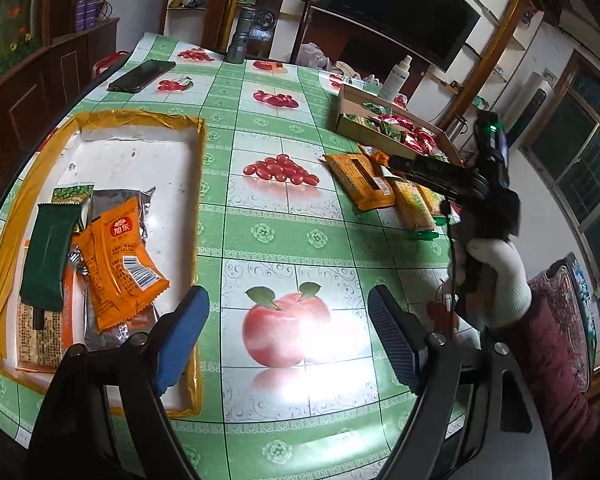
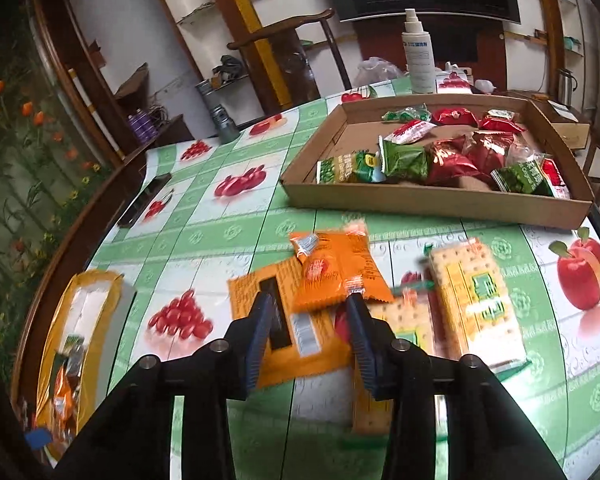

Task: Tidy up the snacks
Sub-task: 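Grasp the orange biscuit pack from the table with the right gripper, then set the orange biscuit pack down on the tablecloth and open the right gripper, then grasp the orange biscuit pack with the left gripper while the right grasps a WEIDAN cracker pack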

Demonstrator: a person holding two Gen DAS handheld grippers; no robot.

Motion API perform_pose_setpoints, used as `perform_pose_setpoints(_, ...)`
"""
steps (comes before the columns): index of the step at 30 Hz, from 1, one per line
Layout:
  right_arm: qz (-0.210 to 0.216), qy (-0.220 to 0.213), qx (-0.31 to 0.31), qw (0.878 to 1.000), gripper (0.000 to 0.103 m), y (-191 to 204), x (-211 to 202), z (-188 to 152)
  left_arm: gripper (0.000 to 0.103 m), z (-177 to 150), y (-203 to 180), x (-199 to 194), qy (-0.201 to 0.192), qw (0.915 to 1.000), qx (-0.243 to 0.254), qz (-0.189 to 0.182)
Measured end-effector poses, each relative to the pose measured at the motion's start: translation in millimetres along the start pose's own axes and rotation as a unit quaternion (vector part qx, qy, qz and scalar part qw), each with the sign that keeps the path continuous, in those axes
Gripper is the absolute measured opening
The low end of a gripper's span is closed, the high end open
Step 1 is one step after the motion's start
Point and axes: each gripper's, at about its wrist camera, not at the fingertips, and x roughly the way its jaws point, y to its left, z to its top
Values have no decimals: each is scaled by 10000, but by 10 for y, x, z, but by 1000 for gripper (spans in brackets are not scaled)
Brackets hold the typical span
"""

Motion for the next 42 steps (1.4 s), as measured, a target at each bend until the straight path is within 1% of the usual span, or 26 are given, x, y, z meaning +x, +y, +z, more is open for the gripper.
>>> perform_pose_setpoints(4,-264,125,-66,9996,48,63,196,11,82,-6,45,-20,-9,10000,-27,36)
perform_pose_setpoints(7,-130,329,-92,9993,49,83,318,-82,82,-7,99,-5,-21,9999,-91,51)
perform_pose_setpoints(8,-161,390,-159,9990,50,113,360,-120,82,-8,106,6,-5,9999,-109,44)
perform_pose_setpoints(9,-150,326,-273,9990,49,165,367,-154,82,-7,113,23,12,9999,-118,40)
perform_pose_setpoints(10,-12,387,-277,9989,45,196,379,-180,82,-6,114,31,18,9999,-119,38)
perform_pose_setpoints(12,241,594,-152,9978,44,241,378,-228,82,-2,114,30,1,9999,-112,50)
perform_pose_setpoints(14,358,773,-192,9962,44,341,320,-336,82,13,123,24,-22,9999,-118,73)
perform_pose_setpoints(15,494,892,-217,9946,44,385,285,-401,82,23,129,29,-23,9999,-108,89)
perform_pose_setpoints(16,685,1046,-250,9918,45,433,246,-477,82,29,126,32,-22,9999,-89,106)
perform_pose_setpoints(18,1313,1349,-266,9818,45,472,101,-609,82,28,116,33,-23,9999,-57,106)
perform_pose_setpoints(19,1577,1281,-153,9790,45,427,-3,-624,82,28,110,32,-30,9999,-41,97)
perform_pose_setpoints(20,1770,1041,19,9787,45,315,-172,-611,82,28,104,35,-38,9999,-21,92)
perform_pose_setpoints(21,1727,794,112,9817,48,191,-311,-574,82,27,98,42,-40,9999,-10,97)
perform_pose_setpoints(22,1557,578,126,9860,54,92,-410,-539,82,28,90,59,-34,9999,-2,101)
perform_pose_setpoints(23,1222,306,86,9920,58,-25,-508,-493,82,29,79,77,-21,10000,4,97)
perform_pose_setpoints(24,867,134,54,9961,64,-131,-561,-454,82,22,61,104,3,10000,13,88)
perform_pose_setpoints(25,608,64,84,9981,65,-229,-572,-425,82,12,39,128,33,10000,18,78)
perform_pose_setpoints(27,446,117,283,9985,65,-414,-504,-400,82,-5,-18,193,132,9999,49,59)
perform_pose_setpoints(29,278,117,278,9992,65,-461,-417,-381,82,-18,-104,280,267,9995,141,101)
perform_pose_setpoints(32,99,214,125,9996,65,-394,-206,-321,82,-24,-241,404,385,9985,348,195)
perform_pose_setpoints(35,-256,386,69,9989,64,-310,2,-317,82,-30,-302,526,484,9977,398,273)
perform_pose_setpoints(36,-378,369,43,9986,64,-304,42,-331,82,-26,-303,557,502,9975,383,307)
perform_pose_setpoints(38,-637,171,-100,9978,64,-265,68,-393,82,-1,-293,626,521,9973,355,376)
perform_pose_setpoints(39,-681,130,-157,9975,62,-245,68,-411,82,16,-287,661,531,9970,351,433)
perform_pose_setpoints(40,-693,111,-196,9973,50,-229,62,-424,82,33,-286,696,537,9968,348,486)
perform_pose_setpoints(42,-575,76,-112,9983,50,-255,32,-450,82,63,-286,770,548,9962,341,585)
